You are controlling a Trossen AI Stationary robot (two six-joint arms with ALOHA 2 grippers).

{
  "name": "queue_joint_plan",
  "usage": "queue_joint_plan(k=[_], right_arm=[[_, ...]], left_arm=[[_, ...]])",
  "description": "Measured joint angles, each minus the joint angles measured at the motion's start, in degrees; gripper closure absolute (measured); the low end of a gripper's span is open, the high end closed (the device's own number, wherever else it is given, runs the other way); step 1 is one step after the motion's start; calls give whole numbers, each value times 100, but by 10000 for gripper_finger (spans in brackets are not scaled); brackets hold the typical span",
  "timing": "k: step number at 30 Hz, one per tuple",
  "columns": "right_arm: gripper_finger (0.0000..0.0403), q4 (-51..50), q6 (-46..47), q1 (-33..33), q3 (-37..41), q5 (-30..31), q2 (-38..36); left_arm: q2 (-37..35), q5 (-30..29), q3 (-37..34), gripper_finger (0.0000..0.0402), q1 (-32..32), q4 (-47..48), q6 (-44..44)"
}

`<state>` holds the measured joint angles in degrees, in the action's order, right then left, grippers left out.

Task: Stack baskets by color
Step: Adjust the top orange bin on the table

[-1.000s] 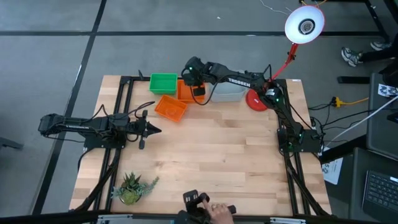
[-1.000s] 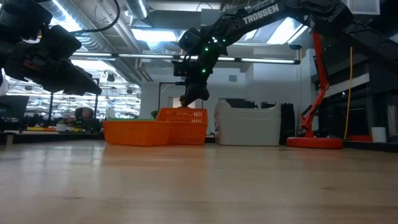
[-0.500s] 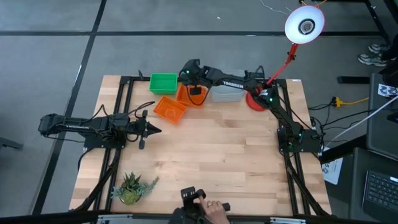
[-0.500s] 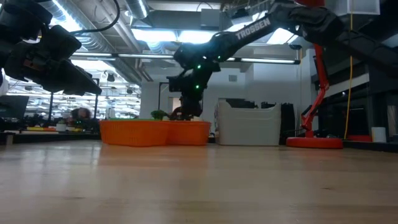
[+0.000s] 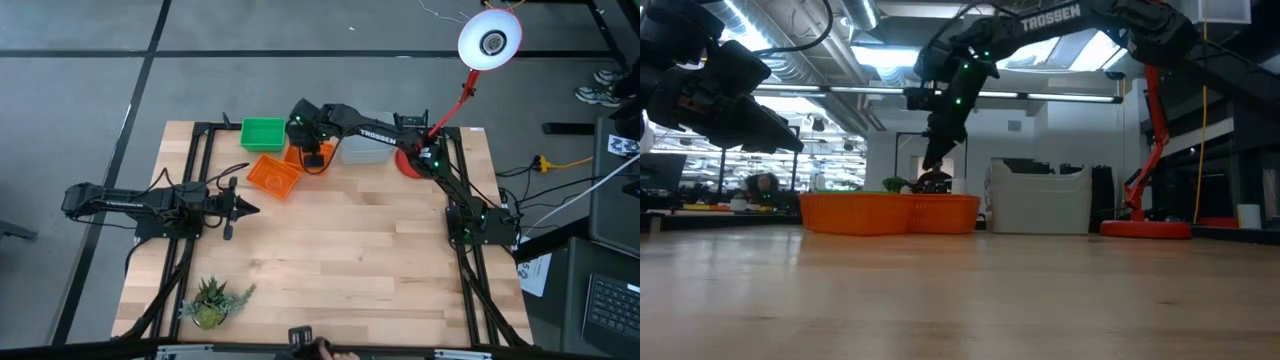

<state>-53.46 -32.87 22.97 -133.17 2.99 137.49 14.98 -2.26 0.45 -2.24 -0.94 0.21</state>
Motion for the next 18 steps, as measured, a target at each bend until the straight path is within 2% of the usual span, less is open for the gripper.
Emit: queue_joint_plan(k=[3,5,9,15,18], right_arm=[[309,-176,252,-58,139,-444,0],[309,-168,280,-73,418,-415,2],[309,357,267,-67,976,107,20],[309,1096,-20,53,1408,262,20],[309,1083,-27,151,1403,-99,20]], left_arm=[[0,0,0,401,1,0,0],[0,0,0,401,0,-2,1],[0,0,0,401,0,1,0],[0,-2,0,401,2,-1,-1],[0,0,0,401,2,1,1]])
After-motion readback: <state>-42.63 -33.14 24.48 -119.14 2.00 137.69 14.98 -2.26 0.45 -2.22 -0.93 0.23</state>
